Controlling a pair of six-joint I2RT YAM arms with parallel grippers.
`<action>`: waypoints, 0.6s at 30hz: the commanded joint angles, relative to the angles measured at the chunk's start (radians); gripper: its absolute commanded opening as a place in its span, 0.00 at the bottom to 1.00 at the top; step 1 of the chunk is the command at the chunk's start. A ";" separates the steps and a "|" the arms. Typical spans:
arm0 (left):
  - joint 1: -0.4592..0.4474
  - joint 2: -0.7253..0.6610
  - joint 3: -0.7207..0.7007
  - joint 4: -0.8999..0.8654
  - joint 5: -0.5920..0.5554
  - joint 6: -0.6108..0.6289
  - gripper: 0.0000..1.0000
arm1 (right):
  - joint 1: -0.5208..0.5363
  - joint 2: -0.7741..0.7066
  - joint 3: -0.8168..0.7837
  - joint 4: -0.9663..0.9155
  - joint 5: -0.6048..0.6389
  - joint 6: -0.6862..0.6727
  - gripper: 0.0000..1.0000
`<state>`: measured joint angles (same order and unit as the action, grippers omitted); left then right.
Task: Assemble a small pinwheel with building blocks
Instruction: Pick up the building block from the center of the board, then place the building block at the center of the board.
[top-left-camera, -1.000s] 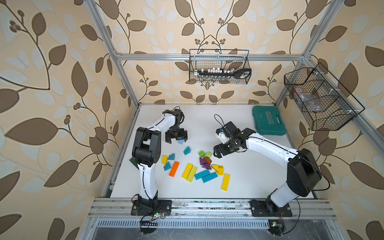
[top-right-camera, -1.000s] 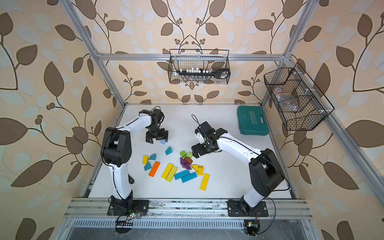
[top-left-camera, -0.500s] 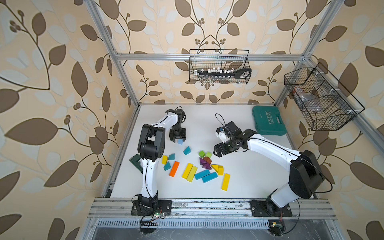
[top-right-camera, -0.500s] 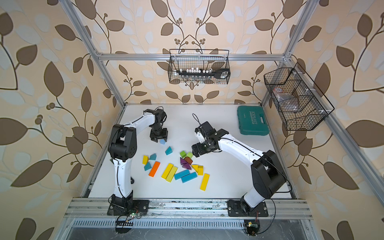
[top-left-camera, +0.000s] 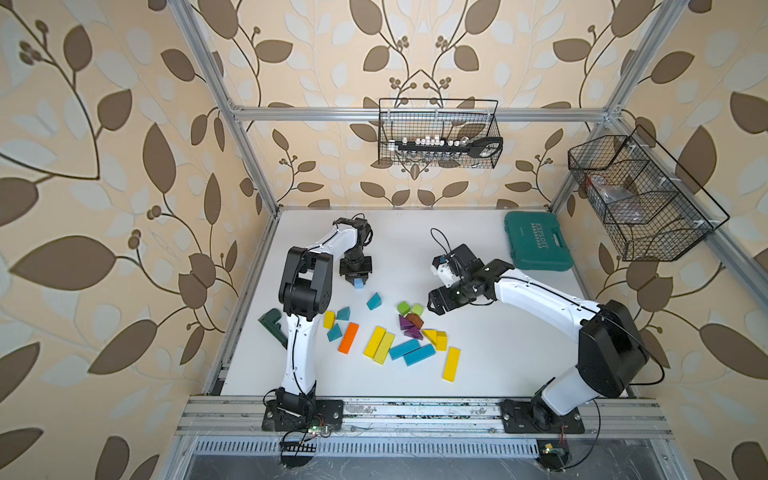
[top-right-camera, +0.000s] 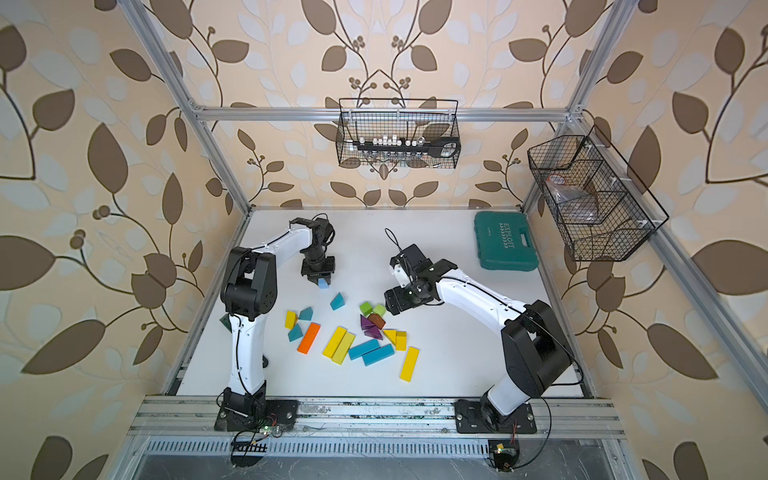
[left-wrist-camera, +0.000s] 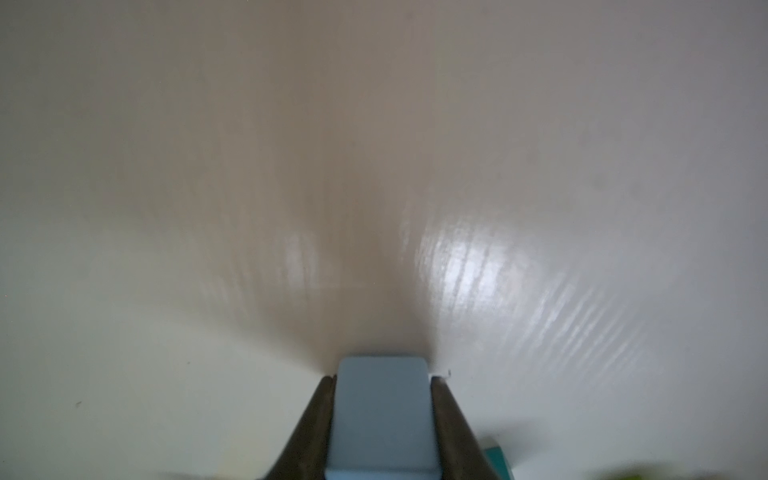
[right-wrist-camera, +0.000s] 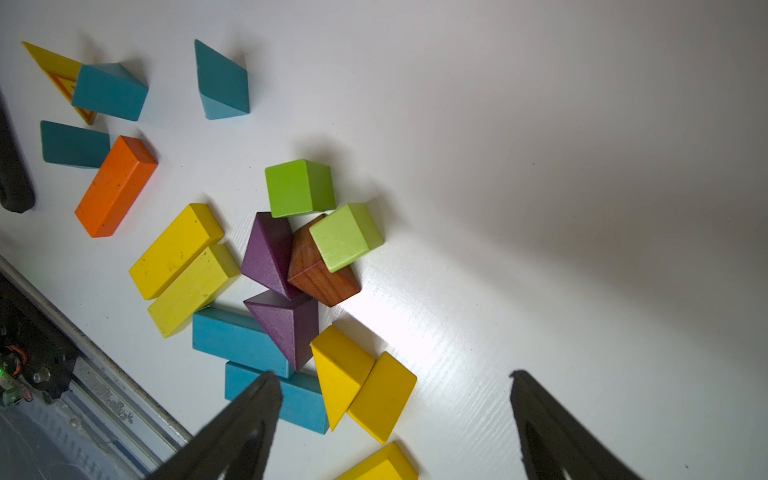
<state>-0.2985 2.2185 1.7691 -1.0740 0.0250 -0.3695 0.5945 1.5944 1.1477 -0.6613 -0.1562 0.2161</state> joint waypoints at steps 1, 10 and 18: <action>-0.004 0.023 0.080 -0.052 -0.033 -0.002 0.23 | -0.001 -0.009 -0.017 0.005 0.010 -0.002 0.87; -0.001 0.211 0.455 -0.173 -0.069 0.082 0.22 | -0.006 -0.001 -0.022 0.009 0.022 -0.001 0.87; -0.001 0.274 0.511 -0.184 -0.057 0.093 0.28 | -0.012 -0.003 -0.020 0.005 0.022 -0.007 0.87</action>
<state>-0.2985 2.4802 2.2532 -1.2076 -0.0235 -0.2977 0.5865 1.5944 1.1439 -0.6552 -0.1452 0.2157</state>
